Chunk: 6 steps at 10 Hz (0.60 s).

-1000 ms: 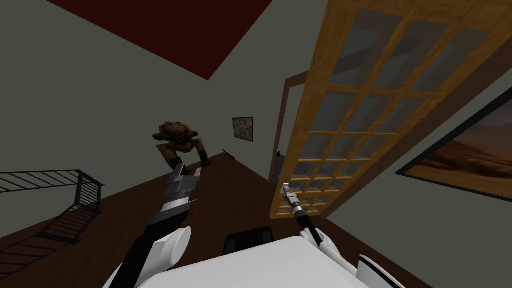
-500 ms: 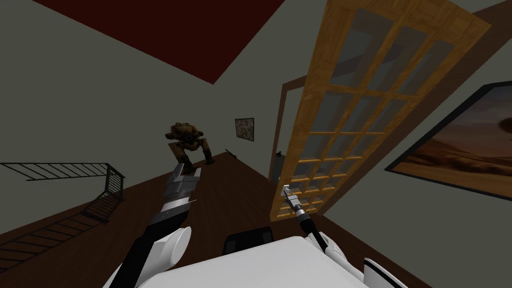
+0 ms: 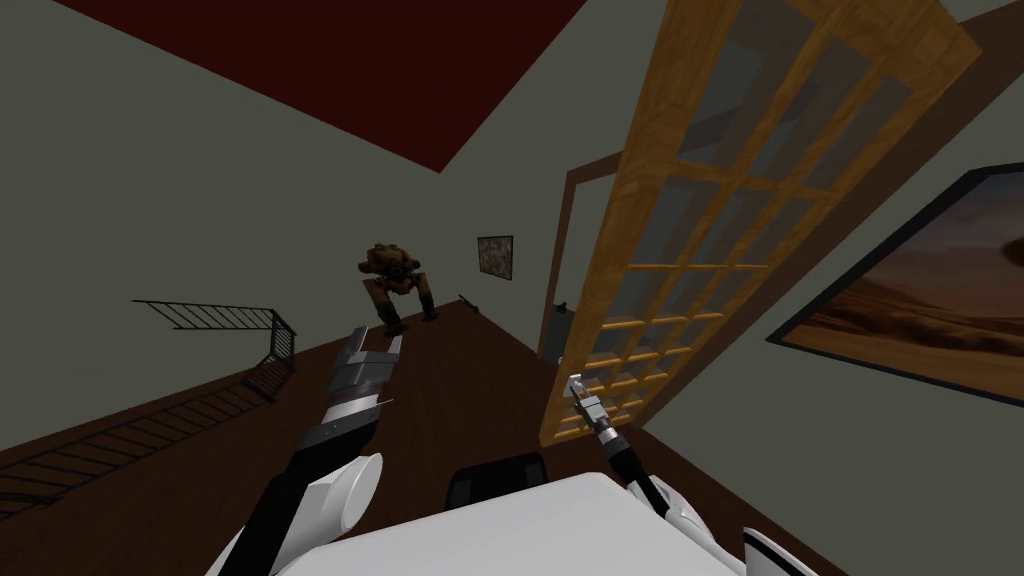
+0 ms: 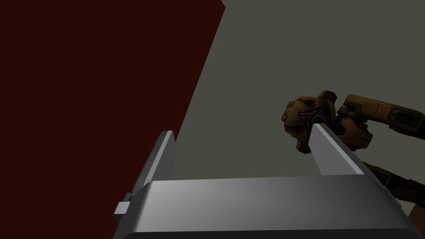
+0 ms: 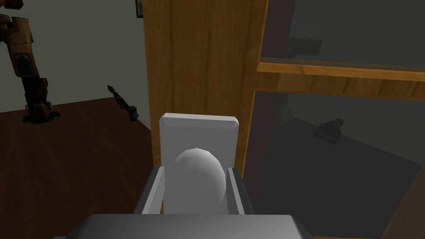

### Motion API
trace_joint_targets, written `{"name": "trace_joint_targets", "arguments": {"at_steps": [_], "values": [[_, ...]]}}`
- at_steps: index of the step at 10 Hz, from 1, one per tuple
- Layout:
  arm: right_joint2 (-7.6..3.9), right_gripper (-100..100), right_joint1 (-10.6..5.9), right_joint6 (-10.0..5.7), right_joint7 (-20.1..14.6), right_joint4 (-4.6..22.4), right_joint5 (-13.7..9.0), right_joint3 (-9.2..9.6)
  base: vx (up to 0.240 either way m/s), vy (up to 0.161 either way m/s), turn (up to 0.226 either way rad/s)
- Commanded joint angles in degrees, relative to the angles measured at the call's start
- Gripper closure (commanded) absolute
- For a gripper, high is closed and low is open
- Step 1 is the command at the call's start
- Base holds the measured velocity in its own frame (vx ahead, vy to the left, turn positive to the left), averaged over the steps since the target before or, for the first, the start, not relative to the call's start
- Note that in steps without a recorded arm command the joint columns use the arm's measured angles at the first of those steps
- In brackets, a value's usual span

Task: Pull the door open

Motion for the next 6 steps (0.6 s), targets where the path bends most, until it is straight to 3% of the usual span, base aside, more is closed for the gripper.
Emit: {"name": "trace_joint_targets", "arguments": {"at_steps": [1,3,4,6], "values": [[-0.83,100,0.66,-1.68,-0.99,0.26,0.37,0.69,-0.216,-0.058,0.107],[-1.52,100,1.31,-3.2,-1.86,0.55,0.79,1.47,-0.194,-0.056,0.092],[-1.23,100,1.28,-2.17,-1.3,0.01,0.67,1.25,-0.075,-0.026,0.024],[-1.47,100,1.65,-3.34,-1.82,0.68,0.89,1.77,-0.17,-0.057,0.158]]}}
